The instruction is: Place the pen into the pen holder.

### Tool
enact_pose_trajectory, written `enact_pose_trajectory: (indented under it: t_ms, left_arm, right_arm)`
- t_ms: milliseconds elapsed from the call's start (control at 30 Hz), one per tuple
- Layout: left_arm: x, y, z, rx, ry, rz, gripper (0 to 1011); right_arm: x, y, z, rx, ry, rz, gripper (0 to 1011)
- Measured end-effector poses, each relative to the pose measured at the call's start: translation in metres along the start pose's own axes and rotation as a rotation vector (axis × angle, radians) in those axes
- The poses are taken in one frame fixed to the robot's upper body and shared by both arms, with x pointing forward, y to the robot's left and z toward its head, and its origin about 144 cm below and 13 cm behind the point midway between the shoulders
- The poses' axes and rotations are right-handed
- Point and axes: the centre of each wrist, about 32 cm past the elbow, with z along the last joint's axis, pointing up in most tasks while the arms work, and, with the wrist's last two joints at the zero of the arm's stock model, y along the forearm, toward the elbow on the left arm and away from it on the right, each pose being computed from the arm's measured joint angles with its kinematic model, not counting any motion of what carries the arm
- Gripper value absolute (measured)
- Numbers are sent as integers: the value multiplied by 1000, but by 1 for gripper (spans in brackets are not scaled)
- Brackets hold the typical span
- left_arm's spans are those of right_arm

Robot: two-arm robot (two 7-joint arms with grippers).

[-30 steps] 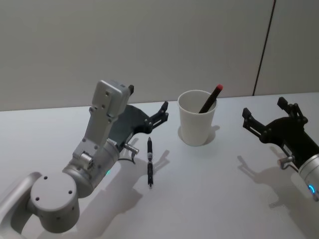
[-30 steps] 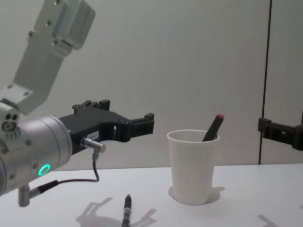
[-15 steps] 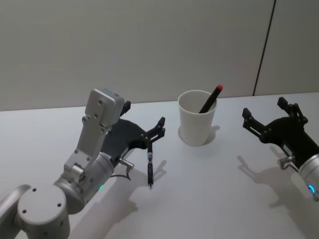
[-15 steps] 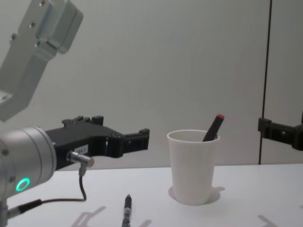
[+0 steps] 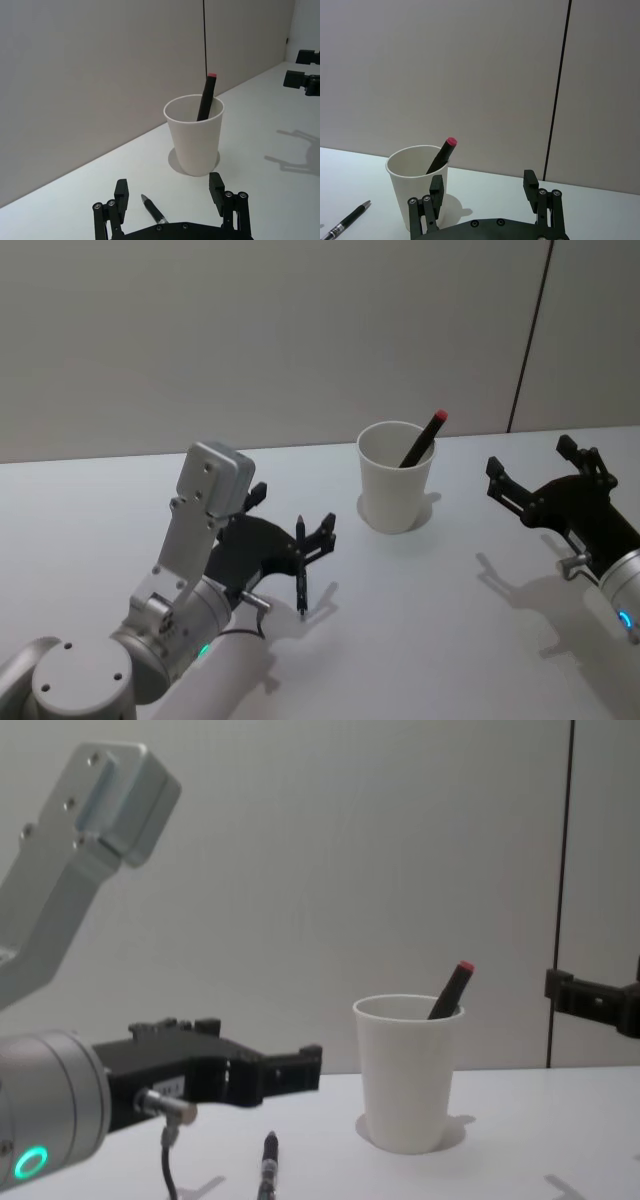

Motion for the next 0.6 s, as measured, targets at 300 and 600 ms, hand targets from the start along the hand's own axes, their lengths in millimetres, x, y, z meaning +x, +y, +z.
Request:
enact_pose_trajectory:
  t_ms: [300,600]
  left_arm:
    - [-7,4,-4,60,30,-34,1001]
    - [-12,4,-10,106,53,-70,1001]
  right_arm:
    - [0,0,0,0,0,0,1001]
    - [0,0,0,0,0,0,1001]
